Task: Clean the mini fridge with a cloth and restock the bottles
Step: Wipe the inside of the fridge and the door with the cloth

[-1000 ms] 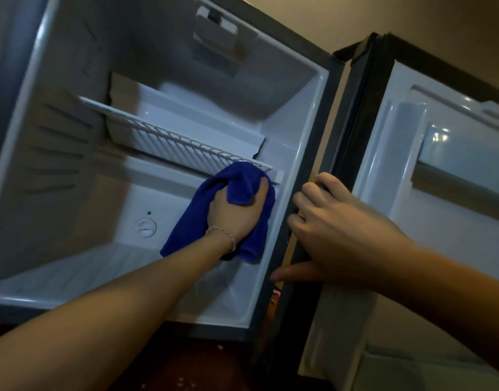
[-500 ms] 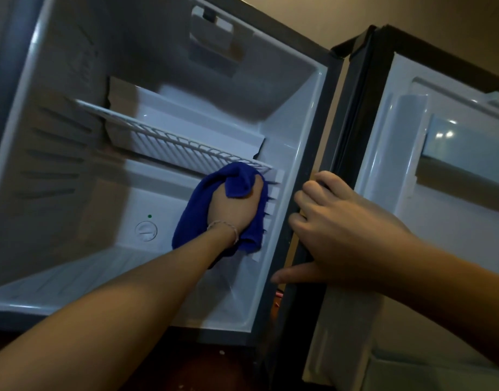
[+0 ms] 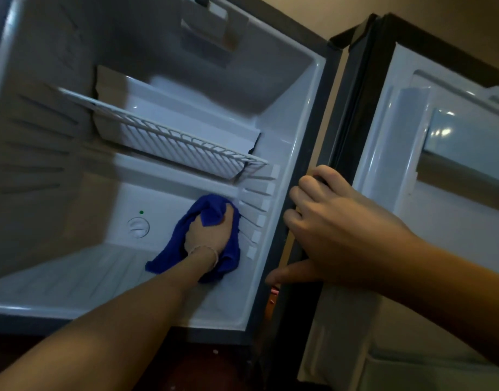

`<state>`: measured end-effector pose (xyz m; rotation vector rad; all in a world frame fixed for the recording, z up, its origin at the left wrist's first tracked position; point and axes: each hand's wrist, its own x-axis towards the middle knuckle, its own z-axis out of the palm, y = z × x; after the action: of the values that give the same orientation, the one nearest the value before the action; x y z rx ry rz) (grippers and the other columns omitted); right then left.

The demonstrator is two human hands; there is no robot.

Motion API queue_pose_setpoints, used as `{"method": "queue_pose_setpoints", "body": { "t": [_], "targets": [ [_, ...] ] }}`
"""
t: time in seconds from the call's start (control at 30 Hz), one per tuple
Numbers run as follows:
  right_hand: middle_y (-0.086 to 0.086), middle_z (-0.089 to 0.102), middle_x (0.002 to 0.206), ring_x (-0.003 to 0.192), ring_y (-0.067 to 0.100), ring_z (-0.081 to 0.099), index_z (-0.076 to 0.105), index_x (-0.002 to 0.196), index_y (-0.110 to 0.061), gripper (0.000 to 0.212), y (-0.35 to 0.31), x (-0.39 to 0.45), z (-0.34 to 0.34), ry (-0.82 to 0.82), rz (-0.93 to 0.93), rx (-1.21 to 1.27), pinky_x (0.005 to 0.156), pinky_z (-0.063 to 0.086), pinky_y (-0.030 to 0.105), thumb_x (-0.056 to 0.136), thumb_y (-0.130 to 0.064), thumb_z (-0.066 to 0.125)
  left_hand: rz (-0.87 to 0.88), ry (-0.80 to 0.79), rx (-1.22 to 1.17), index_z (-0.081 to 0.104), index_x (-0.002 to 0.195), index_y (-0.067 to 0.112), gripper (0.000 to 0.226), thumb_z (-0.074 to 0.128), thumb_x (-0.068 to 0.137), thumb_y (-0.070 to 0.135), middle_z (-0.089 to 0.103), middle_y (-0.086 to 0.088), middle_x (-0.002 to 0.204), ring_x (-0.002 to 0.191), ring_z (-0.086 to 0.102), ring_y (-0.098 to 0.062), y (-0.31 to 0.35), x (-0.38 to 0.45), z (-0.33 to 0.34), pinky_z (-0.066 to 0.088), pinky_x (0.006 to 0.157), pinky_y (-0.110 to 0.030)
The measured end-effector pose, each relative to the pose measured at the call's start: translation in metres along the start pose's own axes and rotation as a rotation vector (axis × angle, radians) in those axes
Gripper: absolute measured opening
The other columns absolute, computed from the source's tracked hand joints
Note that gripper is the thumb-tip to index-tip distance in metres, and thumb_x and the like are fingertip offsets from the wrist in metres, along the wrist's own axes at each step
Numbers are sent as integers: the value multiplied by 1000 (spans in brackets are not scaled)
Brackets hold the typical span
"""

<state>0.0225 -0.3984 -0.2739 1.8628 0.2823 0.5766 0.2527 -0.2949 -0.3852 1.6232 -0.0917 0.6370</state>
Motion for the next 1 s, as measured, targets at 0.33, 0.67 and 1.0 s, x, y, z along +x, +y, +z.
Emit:
{"method": "queue_pose_setpoints", "body": {
  "t": [0.33,0.67,1.0],
  "targets": [
    [15,52,133,128,33,40,57,126,-8,112,0,-3,-7,-10,1,19,117,12,51,76,-92,3,58,19,-49,60,71,21,54,48,87,71,65,0,68,67,62,-18,22,-63,-23,44,59,-29],
    [14,54,128,124,31,42,59,122,-8,111,-1,-3,-5,2,6,30,116,15,49,77,-92,3,-49,-98,-116,61,79,22,45,53,81,66,68,-2,81,79,63,-23,56,-65,-34,51,77,-35],
    [16,50,134,130,34,38,55,129,-5,111,-1,-4,-5,-17,9,21,117,13,51,78,-91,5,-333,-302,-43,58,133,7,103,49,60,78,60,-18,129,114,58,-38,19,0,-7,45,104,-45]
  ]
}}
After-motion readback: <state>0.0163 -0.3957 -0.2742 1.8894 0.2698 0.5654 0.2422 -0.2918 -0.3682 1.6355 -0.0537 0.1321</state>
